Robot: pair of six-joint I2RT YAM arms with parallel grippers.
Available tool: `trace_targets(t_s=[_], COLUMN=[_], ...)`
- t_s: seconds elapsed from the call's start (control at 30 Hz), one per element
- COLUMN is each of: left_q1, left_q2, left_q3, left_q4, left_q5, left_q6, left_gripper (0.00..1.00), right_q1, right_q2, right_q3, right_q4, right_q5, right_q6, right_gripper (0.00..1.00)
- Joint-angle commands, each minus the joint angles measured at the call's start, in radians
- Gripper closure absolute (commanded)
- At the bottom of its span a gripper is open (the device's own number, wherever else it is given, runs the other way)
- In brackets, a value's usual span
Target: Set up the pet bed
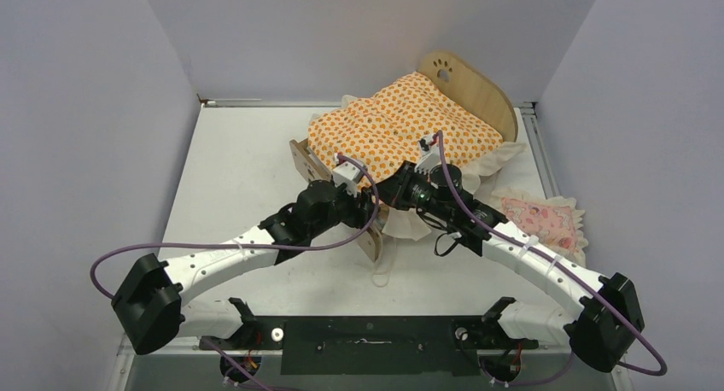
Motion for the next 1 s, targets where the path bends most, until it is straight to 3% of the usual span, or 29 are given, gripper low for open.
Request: trace_targets(t_s=[0.0, 0.1, 0.13, 0.3, 0.43, 0.57, 0.77, 0.97], left_q1=[-0.005, -0.005, -0.005, -0.003, -0.001, 0.002, 0.000, 0.000], left_q2=[0.035, 0.032, 0.026, 0.024, 0.081, 0.144, 0.174, 0.159], left_q3=[0.071, 0.119, 0.140, 0.273, 0.414, 0.520, 0.573, 0.607], left_q4=[0.027, -0.027, -0.051, -0.166, -0.287, -0.382, -0.439, -0.531], left_q5=[0.032, 0.043, 0.043, 0.055, 0.050, 0.080, 0.089, 0.052], left_q6=[-0.039, -0.038, -0.041, -0.024, 0.009, 0.023, 0.051, 0.128], left_gripper=[0.60, 0.97, 1.00, 1.00, 1.00, 1.00, 1.00, 1.00], right_q1=[-0.007, -0.009, -0.009, -0.009, -0.007, -0.005, -0.004, -0.003], right_q2=[-0.046, -0.065, -0.072, -0.168, -0.285, -0.328, -0.234, -0.180], right_q3=[-0.022, -0.035, -0.037, -0.098, -0.182, -0.247, -0.218, -0.189], right_q4=[0.049, 0.015, -0.005, -0.083, -0.070, -0.004, 0.051, -0.070], right_q5=[-0.007, 0.014, 0.019, 0.051, 0.019, -0.033, -0.063, 0.103], right_q6=[0.011, -0.022, -0.044, -0.215, -0.336, -0.384, -0.406, -0.421], right_gripper=[0.93, 0.92, 0.88, 0.65, 0.60, 0.59, 0.60, 0.71])
